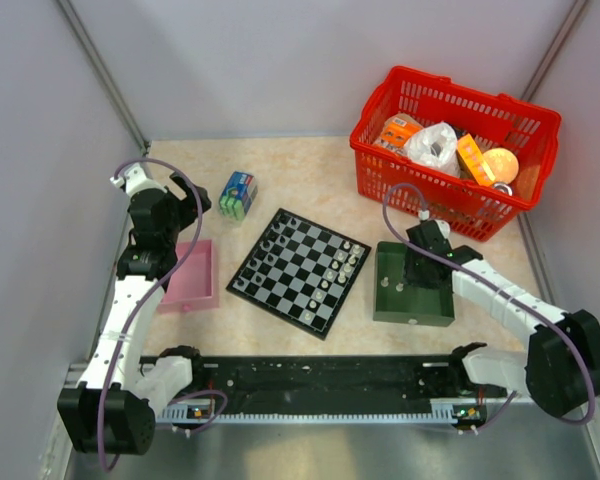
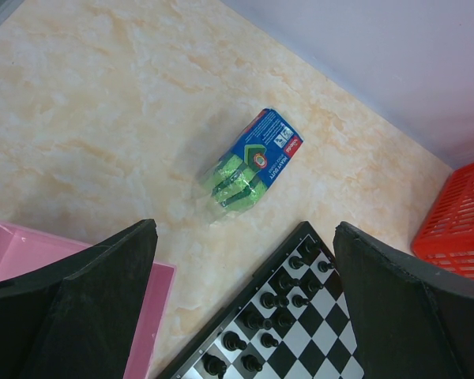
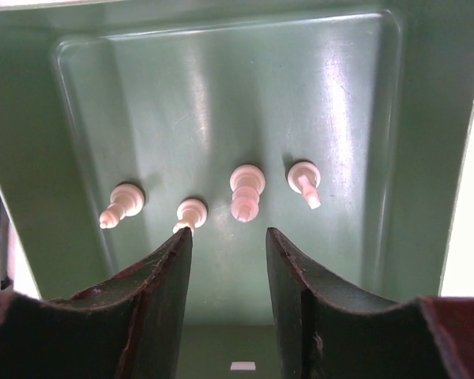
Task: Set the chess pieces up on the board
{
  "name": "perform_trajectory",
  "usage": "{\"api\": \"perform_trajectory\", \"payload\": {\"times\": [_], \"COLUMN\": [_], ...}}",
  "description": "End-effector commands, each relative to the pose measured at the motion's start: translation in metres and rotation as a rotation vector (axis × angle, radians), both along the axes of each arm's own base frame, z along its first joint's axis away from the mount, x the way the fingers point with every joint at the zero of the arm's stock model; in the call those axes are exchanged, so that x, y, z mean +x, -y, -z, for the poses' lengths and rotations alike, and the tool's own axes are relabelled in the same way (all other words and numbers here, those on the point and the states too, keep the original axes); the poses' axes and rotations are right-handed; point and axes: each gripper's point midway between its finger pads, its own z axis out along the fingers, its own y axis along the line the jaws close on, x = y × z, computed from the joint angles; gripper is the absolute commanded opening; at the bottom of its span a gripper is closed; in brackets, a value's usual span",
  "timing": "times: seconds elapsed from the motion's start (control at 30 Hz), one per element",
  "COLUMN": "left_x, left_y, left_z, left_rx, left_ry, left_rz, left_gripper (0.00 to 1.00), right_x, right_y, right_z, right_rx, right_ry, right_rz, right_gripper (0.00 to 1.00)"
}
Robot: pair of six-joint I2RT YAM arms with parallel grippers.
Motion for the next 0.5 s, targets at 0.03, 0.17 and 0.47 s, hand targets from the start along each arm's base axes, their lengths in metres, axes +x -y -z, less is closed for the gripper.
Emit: {"api": "perform_trajectory", "payload": {"times": [0.03, 0.17, 0.47], "left_x": [0.0046, 0.0041, 0.0051], "left_y": [-0.0017, -0.0028, -0.0011], "left_z": [-0.0117, -0.0127, -0.0108], "left_rx": [-0.006, -0.006, -0.01], "left_ry": [0.05, 0.053, 0.051], "left_rz": [-0.007, -0.012, -0.005], "left_gripper": [0.99, 0.99, 0.99], "right_x": [0.0187, 0.0203, 0.0261], "right_y": [-0.003, 0.0004, 0.0033], "right_z": [-0.006, -0.0027, -0.0012], "right_rx": [0.005, -0.015, -0.045], "right_ry": [0.044, 0.039, 0.047], "right_rz": [-0.001, 0.004, 0.001], "right_gripper": [0.41, 0.38, 0.36]}}
